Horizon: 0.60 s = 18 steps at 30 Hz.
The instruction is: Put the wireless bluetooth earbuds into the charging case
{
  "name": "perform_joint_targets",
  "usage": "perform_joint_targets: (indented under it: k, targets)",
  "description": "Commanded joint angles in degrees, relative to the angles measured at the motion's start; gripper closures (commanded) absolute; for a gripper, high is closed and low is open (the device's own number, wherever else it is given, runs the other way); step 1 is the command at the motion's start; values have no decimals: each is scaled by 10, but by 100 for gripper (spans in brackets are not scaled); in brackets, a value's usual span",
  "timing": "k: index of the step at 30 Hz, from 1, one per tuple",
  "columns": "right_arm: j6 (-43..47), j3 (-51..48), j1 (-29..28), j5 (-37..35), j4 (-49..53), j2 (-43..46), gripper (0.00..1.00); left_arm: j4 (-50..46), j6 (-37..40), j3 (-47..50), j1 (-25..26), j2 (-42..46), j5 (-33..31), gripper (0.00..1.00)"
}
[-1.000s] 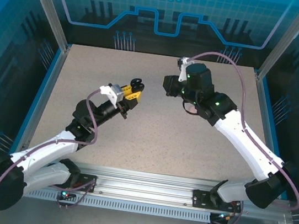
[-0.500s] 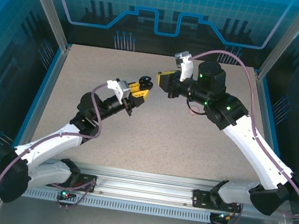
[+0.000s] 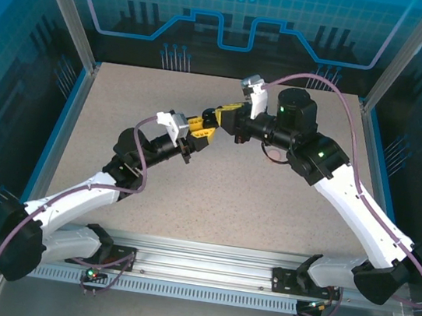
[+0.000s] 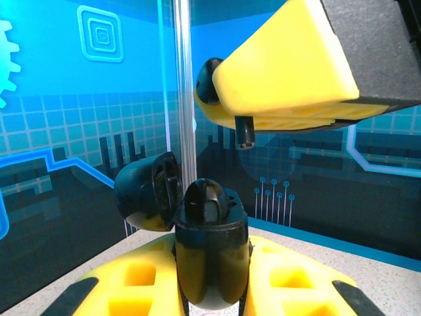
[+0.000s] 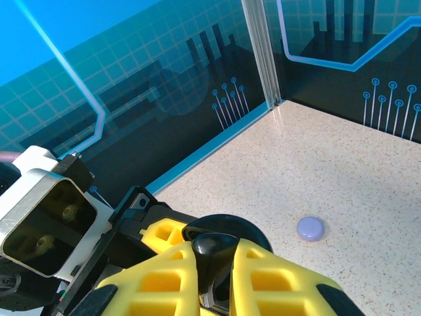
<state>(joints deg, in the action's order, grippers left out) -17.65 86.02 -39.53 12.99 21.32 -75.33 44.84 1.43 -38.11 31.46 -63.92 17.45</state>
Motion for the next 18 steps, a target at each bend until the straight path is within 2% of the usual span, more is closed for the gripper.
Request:
perform_joint_targets:
  k: [1, 18]
  targets:
    - [12, -6, -10, 6, -14, 1, 86, 12, 2, -20, 4, -2, 9, 100]
    - [10, -12, -11, -5, -8, -24, 87, 10, 4, -21, 8, 0, 7, 100]
